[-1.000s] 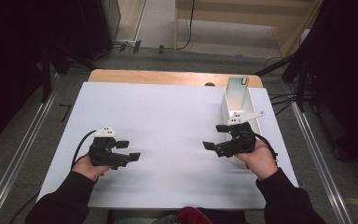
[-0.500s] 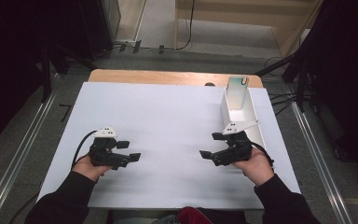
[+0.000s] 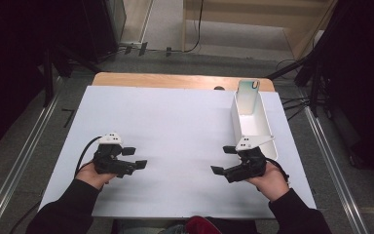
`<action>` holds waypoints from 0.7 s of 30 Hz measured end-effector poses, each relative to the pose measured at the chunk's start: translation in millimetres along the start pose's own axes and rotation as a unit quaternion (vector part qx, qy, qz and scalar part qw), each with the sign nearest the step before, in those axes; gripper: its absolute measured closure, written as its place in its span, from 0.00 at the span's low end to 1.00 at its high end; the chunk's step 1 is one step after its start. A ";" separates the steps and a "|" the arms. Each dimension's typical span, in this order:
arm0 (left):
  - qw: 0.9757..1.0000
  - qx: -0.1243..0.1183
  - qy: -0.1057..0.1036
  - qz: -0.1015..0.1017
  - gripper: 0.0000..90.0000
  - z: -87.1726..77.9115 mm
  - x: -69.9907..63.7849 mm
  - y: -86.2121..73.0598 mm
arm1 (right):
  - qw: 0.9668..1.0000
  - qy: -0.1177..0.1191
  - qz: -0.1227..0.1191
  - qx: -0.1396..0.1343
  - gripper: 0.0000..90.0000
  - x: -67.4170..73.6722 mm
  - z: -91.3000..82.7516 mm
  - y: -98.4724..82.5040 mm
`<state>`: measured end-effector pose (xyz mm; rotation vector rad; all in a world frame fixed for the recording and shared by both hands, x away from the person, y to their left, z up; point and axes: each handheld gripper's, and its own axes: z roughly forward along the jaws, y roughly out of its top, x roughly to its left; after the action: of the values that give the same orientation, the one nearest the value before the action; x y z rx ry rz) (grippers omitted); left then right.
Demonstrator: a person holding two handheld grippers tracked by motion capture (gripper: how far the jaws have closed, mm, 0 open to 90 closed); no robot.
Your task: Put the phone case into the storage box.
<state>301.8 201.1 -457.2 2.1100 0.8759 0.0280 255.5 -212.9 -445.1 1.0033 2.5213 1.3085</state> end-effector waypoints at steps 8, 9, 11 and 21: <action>1.000 -0.001 0.000 -0.001 0.27 -0.3 -1.3 0.3 | 1.000 0.010 -0.009 0.003 0.15 3.3 -3.7 -10.3; 1.000 0.000 -0.001 0.000 0.27 -0.5 -1.4 0.3 | 1.000 0.011 -0.011 0.003 0.15 3.6 -4.4 -11.2; 1.000 -0.002 -0.001 0.000 0.27 -0.5 -1.5 0.2 | 1.000 0.016 -0.011 0.002 0.15 4.3 -6.0 -12.9; 1.000 0.003 -0.003 0.003 0.27 -1.0 -3.0 0.4 | 1.000 0.019 -0.011 0.005 0.15 6.8 -12.2 -24.9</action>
<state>299.4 199.8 -455.4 2.1180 0.8668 0.0236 233.0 -227.1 -455.5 0.9580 2.5615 1.3226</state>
